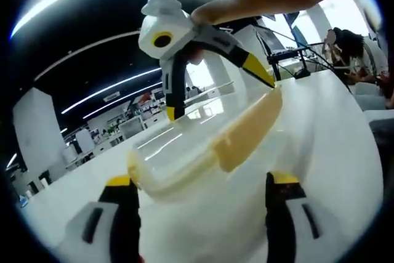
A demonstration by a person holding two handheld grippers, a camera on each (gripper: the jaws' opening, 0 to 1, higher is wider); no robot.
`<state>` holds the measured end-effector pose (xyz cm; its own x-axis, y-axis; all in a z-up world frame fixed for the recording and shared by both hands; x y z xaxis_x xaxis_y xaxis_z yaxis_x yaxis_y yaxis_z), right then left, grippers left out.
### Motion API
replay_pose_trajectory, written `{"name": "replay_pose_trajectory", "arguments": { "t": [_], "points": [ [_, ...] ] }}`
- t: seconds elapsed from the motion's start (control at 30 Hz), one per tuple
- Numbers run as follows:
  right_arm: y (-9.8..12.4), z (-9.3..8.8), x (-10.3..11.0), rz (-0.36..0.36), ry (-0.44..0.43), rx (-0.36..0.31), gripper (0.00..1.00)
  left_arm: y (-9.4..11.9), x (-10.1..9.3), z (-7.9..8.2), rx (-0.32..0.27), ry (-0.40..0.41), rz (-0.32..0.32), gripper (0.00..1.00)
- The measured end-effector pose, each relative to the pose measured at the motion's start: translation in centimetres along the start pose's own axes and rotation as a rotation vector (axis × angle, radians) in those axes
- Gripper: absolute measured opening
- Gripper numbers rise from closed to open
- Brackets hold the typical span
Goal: Snap each plastic latch of the storage box into its locked position after aligning the lid with the box until every specified latch is closed and the lid sits flush.
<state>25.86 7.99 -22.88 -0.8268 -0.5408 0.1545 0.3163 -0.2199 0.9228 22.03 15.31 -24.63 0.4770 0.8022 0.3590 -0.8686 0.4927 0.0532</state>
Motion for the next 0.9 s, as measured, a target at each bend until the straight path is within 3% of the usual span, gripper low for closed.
{"name": "replay_pose_trajectory", "arguments": {
  "t": [0.4, 0.43, 0.53, 0.9],
  "points": [
    [-0.5, 0.1, -0.1, 0.018, 0.001, 0.019, 1.00, 0.1, 1.1, -0.2, 0.008, 0.043, -0.017, 0.75],
    [-0.6, 0.3, 0.0, 0.021, 0.006, 0.017, 1.00, 0.4, 0.4, -0.3, 0.023, 0.103, -0.046, 0.75],
    [-0.4, 0.3, 0.1, 0.023, 0.004, 0.025, 1.00, 1.0, -0.4, 0.7, -0.022, 0.116, -0.074, 0.73],
    [-0.2, 0.5, -0.1, 0.029, -0.035, -0.049, 0.99, -0.3, -0.9, 0.4, -0.023, 0.108, -0.070, 0.80]
  ]
}}
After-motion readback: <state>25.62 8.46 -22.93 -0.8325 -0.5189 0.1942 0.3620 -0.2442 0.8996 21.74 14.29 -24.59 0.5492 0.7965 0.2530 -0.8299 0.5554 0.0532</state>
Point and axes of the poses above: the point that each gripper's makers call its tool centre point, and the gripper's own axes: y roughly backward along the fingers, x roughly to its left, z roughly out of its top, the point moved 1 cm from there along y, roughly backward along the fingers, and after that the axes turned 6 degrees about -x, right-handed, at the moved point
